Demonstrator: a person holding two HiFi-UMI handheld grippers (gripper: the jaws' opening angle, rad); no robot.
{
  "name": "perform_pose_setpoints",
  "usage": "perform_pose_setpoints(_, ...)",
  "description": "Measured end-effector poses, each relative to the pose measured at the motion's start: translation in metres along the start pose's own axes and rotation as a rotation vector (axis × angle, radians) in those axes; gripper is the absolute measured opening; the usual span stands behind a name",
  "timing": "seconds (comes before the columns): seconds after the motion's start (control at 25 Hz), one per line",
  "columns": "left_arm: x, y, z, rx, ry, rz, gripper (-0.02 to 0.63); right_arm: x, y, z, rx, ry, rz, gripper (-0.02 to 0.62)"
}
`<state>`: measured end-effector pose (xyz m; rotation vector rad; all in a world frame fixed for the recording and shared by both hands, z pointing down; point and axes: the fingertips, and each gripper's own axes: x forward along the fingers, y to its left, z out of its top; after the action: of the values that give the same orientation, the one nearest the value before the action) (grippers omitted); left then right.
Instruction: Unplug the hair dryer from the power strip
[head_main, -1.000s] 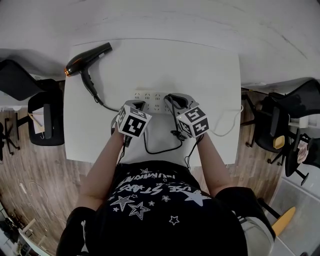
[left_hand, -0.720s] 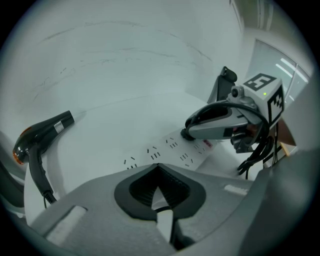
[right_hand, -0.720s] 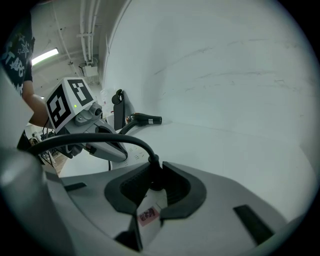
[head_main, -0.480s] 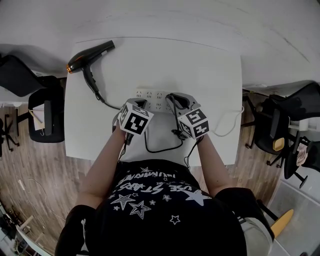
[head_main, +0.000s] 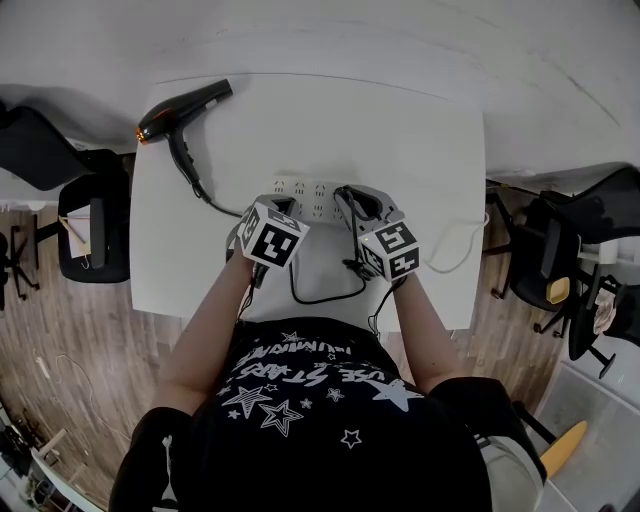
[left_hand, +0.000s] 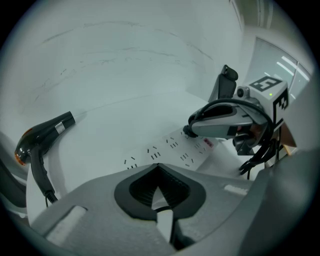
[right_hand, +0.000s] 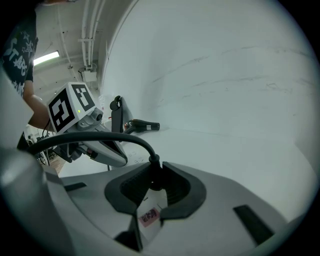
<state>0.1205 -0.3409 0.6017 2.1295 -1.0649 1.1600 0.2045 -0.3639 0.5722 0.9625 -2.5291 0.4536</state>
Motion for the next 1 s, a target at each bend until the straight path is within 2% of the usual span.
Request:
perform_pose_setpoints(0.12, 0.000, -0.001, 0.001, 0.005, 0.001, -0.002, 0.008, -0.010, -0.002, 0.019, 0.045, -0.103, -0.008, 0.066)
perform_pose_setpoints(0.16, 0.000, 0.000, 0.001, 0.010, 0.001, -0.002, 0.008, -0.013, -0.002, 0.026, 0.030, -0.114, -0.011, 0.066)
perform_pose_setpoints(0.24, 0.000, 0.001, 0.000, 0.018, 0.003, 0.002, 0.008, -0.013, 0.001, 0.034, -0.047, -0.092, -0.014, 0.066)
perform_pose_setpoints(0.32, 0.000, 0.001, -0.001, 0.016, 0.000, 0.004, 0.008, -0.015, 0.005, 0.037, -0.080, -0.082, -0.008, 0.066)
perform_pose_setpoints(0.52, 0.001, -0.001, -0.001, 0.017, -0.013, -0.008, 0.008, -0.026, 0.007, 0.036, -0.063, -0.091, -0.031, 0.066)
perform_pose_setpoints(0.76, -0.001, -0.001, -0.003, 0.105, 0.004, -0.003, 0.008, -0.046, 0.016, 0.047, -0.057, -0.121, -0.086, 0.064)
perform_pose_setpoints(1.0, -0.007, -0.006, -0.004, 0.092, -0.027, -0.076, 0.008, -0.069, 0.029, 0.049, -0.039, -0.142, -0.157, 0.063)
